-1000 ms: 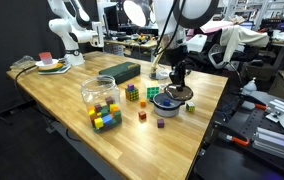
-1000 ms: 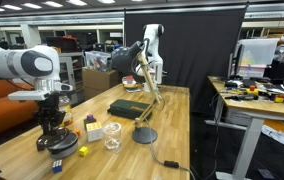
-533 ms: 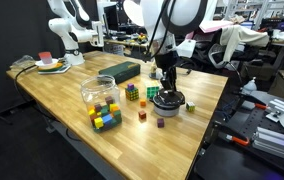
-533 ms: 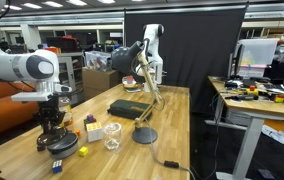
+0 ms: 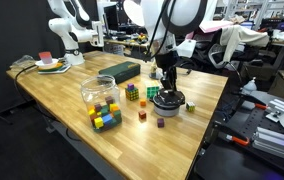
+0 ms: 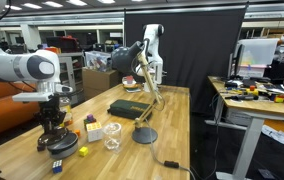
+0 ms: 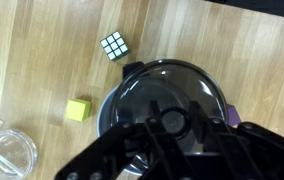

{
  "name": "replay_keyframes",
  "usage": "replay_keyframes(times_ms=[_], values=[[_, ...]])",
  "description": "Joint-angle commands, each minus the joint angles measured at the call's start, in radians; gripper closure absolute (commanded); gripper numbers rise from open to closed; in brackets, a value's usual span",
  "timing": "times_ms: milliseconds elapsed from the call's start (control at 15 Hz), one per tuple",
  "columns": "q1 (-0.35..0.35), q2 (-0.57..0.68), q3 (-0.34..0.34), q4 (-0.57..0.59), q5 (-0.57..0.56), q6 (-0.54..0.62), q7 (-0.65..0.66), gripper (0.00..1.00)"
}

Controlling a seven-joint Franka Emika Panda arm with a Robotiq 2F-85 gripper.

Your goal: Take the kid and cover the pot

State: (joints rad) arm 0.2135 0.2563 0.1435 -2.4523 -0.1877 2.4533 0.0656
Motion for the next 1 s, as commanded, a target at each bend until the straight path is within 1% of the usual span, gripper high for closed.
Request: replay_keyframes(times_ms=[0, 133, 400, 933], values=[[-0.007, 0.032, -0.026, 0.041, -0.02, 0.002, 0.018, 0.92], [-0.016, 0.054, -0.04, 0.071, -0.011, -0.003, 0.009, 0.92], [-0.021, 0.098, -0.046, 0.118, 0.001, -0.016, -0.008, 0.92], [-0.036, 0.115, -0.032, 0.123, 0.041, -0.027, -0.046, 0.92]])
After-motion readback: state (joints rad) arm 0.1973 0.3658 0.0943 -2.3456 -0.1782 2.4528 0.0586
